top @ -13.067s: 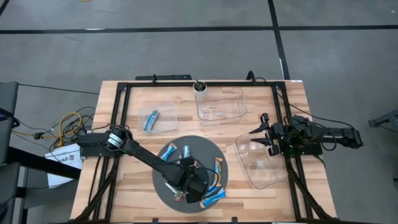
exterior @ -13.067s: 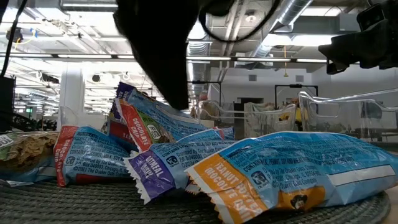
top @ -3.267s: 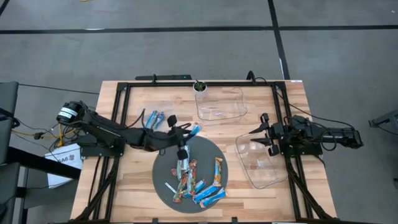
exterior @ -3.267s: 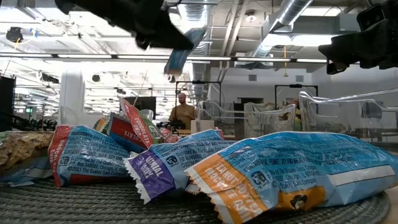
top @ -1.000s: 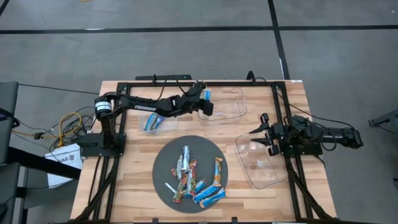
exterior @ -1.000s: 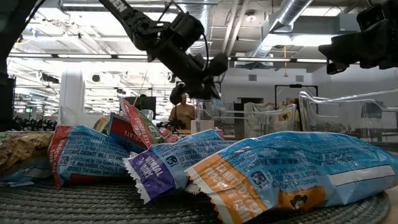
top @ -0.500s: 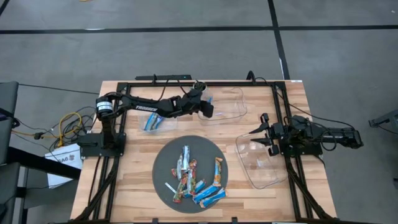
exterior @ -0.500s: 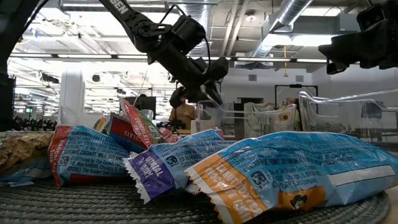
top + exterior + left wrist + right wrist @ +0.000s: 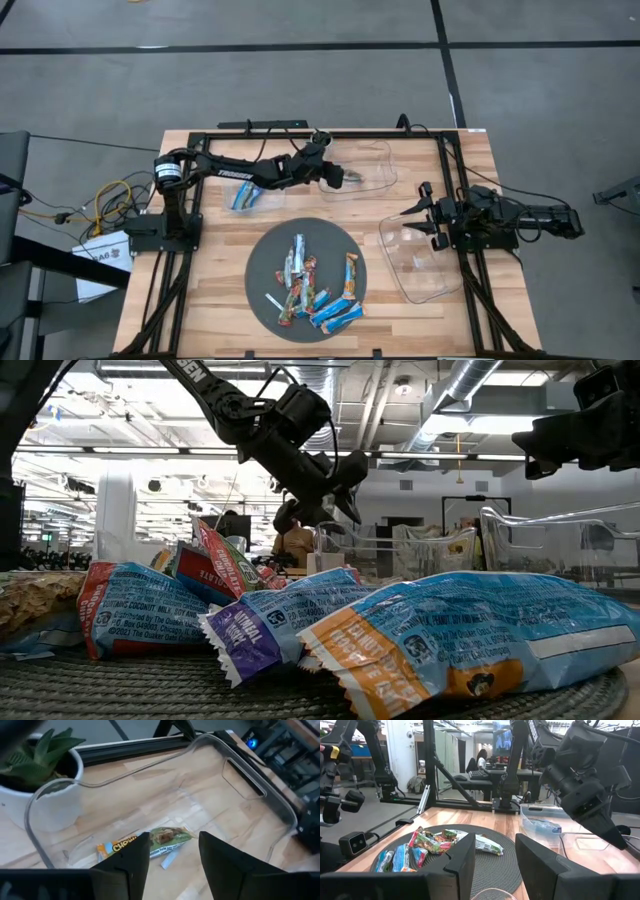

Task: Pick and place Granola Bars by type
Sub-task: Put the yellow granola bar into the top transparent bin

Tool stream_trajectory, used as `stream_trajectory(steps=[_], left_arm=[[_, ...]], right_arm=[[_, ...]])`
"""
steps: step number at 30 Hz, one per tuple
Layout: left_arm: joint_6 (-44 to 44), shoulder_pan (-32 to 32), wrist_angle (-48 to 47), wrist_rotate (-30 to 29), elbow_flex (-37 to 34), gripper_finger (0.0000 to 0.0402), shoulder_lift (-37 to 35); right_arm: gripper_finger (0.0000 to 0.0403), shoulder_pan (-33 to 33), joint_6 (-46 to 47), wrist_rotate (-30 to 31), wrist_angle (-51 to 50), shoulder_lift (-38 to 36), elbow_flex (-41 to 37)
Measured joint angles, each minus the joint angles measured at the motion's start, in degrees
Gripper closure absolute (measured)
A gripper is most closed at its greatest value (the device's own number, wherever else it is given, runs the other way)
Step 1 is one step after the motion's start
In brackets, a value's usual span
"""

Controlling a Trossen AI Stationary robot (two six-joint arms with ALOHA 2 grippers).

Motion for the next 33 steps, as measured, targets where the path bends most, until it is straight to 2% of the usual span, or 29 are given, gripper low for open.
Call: stream_trajectory(steps=[10,23,28,33], left_arm=[[17.2,-3.39,3.65,0.0,0.0,0.0239,0.0],[47.0,-11.54,5.42,-0.55,0.0,0.0239,-0.15],[63.22,-15.88,4.06,-0.51,0.0,0.0239,-0.17],[82.37,-20.49,-1.54,-0.56,0.0,0.0239,-0.2]], right_arm=[[0.0268,0.0,0.0,0.0,0.0,0.0,0.0],[0.027,0.0,0.0,0.0,0.0,-0.01,-0.02],[0.0269,0.0,0.0,0.0,0.02,-0.02,0.0],[0.0269,0.0,0.0,0.0,0.0,0.0,-0.01]])
